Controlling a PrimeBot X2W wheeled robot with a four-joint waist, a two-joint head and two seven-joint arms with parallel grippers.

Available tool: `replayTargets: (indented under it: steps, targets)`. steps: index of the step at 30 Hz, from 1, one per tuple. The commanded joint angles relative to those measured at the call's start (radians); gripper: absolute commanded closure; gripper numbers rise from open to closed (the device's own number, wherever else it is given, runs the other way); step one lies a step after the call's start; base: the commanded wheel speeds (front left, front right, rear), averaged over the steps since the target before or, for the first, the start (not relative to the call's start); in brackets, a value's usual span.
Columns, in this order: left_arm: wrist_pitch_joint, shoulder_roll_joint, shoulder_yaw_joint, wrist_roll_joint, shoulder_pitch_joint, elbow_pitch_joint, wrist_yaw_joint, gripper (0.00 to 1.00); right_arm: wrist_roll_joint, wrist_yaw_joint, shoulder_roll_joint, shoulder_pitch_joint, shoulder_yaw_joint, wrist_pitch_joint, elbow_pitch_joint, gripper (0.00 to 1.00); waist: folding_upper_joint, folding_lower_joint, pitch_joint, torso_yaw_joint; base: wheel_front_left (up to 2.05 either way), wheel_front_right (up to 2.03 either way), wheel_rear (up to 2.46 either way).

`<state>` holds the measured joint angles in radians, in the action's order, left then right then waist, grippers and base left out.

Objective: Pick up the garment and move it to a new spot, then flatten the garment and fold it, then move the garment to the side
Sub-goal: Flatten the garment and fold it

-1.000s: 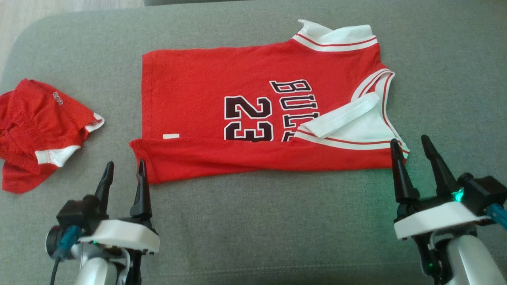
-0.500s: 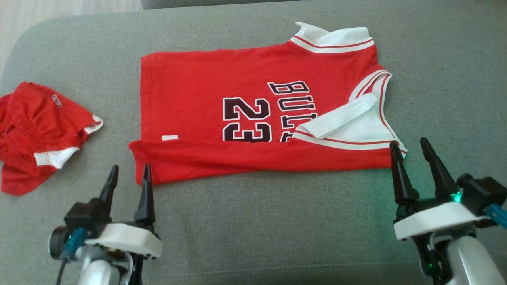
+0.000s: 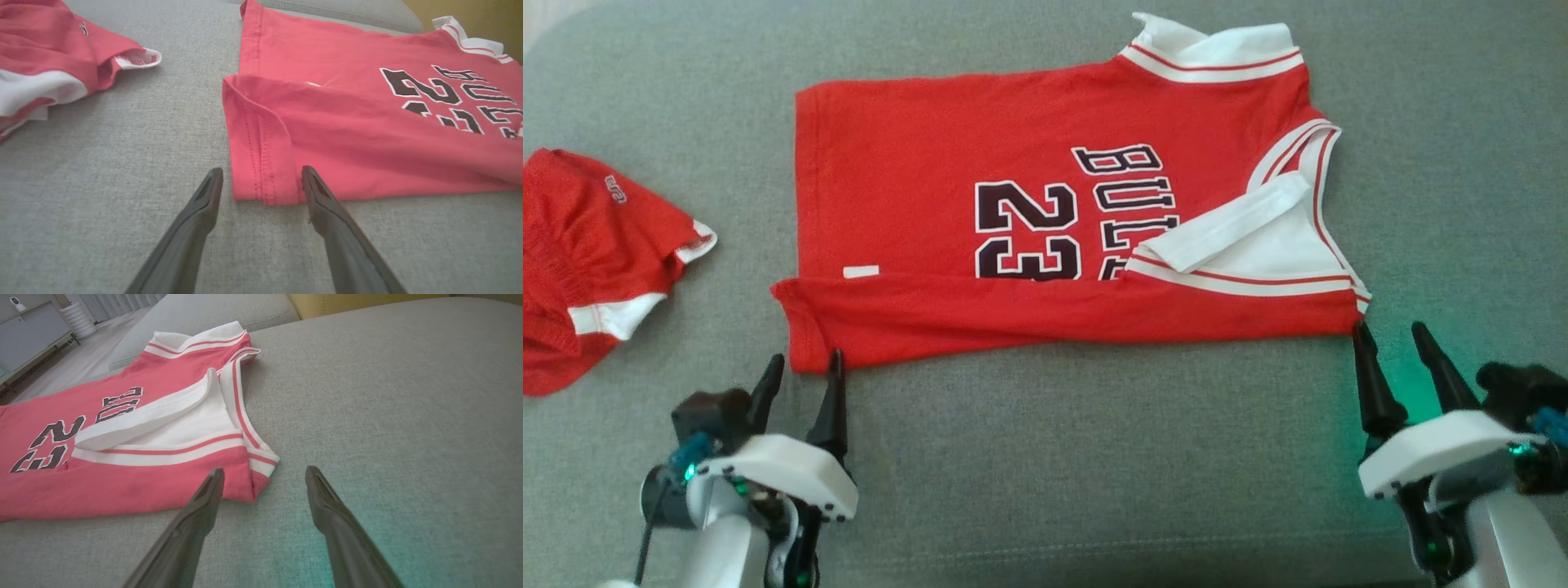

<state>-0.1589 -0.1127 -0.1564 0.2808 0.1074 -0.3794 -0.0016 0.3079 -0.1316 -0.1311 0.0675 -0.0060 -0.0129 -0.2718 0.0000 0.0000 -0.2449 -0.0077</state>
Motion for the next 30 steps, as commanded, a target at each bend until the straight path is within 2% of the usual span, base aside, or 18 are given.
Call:
replayTargets:
  steps: [1, 7, 8, 9, 11, 12, 13, 14, 21, 30]
  targets:
    - [-0.006, -0.013, 0.039, 0.013, 0.043, 0.013, -0.007, 0.00, -0.002, 0.001, -0.001, 0.047, 0.015, 0.001, 0.021, 0.00, 0.0000, 0.0000, -0.012, -0.001, 0.00, 0.00, 0.00]
    - [0.014, -0.014, 0.042, 0.047, 0.088, -0.037, -0.028, 0.00, 0.007, 0.001, 0.014, 0.103, 0.007, 0.052, -0.031, 0.00, 0.0000, 0.0000, -0.048, 0.003, 0.00, 0.00, 0.00]
    - [0.018, -0.017, 0.040, 0.048, 0.093, -0.042, -0.031, 0.17, 0.008, 0.001, 0.015, 0.112, 0.007, 0.061, -0.039, 0.00, 0.0000, 0.0000, -0.054, 0.003, 0.00, 0.00, 0.00]
    - [0.022, -0.019, 0.040, 0.050, 0.098, -0.046, -0.033, 0.49, 0.009, 0.001, 0.016, 0.121, 0.009, 0.068, -0.045, 0.00, 0.0000, 0.0000, -0.059, 0.003, 0.00, 0.00, 0.00]
    - [0.027, -0.021, 0.039, 0.056, 0.105, -0.056, -0.038, 1.00, 0.012, 0.001, 0.018, 0.135, 0.011, 0.082, -0.060, 0.00, 0.0000, 0.0000, -0.063, 0.003, 0.00, 0.00, 0.00]
    - [0.028, -0.022, 0.038, 0.059, 0.108, -0.060, -0.040, 1.00, 0.016, 0.001, 0.019, 0.140, 0.010, 0.089, -0.067, 0.02, 0.0000, 0.0000, -0.065, 0.004, 0.00, 0.00, 0.00]
    - [0.031, -0.023, 0.037, 0.062, 0.111, -0.065, -0.043, 1.00, 0.018, 0.001, 0.021, 0.143, 0.010, 0.092, -0.070, 0.23, 0.0000, 0.0000, -0.065, 0.005, 0.00, 0.00, 0.00]
    - [0.033, -0.026, 0.036, 0.066, 0.114, -0.072, -0.047, 1.00, 0.022, 0.001, 0.026, 0.146, 0.004, 0.094, -0.076, 1.00, 0.0000, 0.0000, -0.065, 0.006, 0.00, 0.00, 0.00]
    - [0.028, -0.048, 0.031, 0.060, 0.109, -0.059, -0.047, 1.00, 0.040, 0.001, 0.032, 0.127, -0.005, 0.087, -0.039, 1.00, 0.0000, 0.0000, -0.059, 0.008, 0.00, 0.00, 0.00]
    - [0.086, -0.117, 0.039, 0.054, 0.044, 0.067, -0.037, 1.00, 0.056, 0.001, 0.029, 0.019, -0.027, 0.142, 0.118, 1.00, 0.0000, 0.0000, -0.028, 0.014, 0.00, 0.00, 0.00]
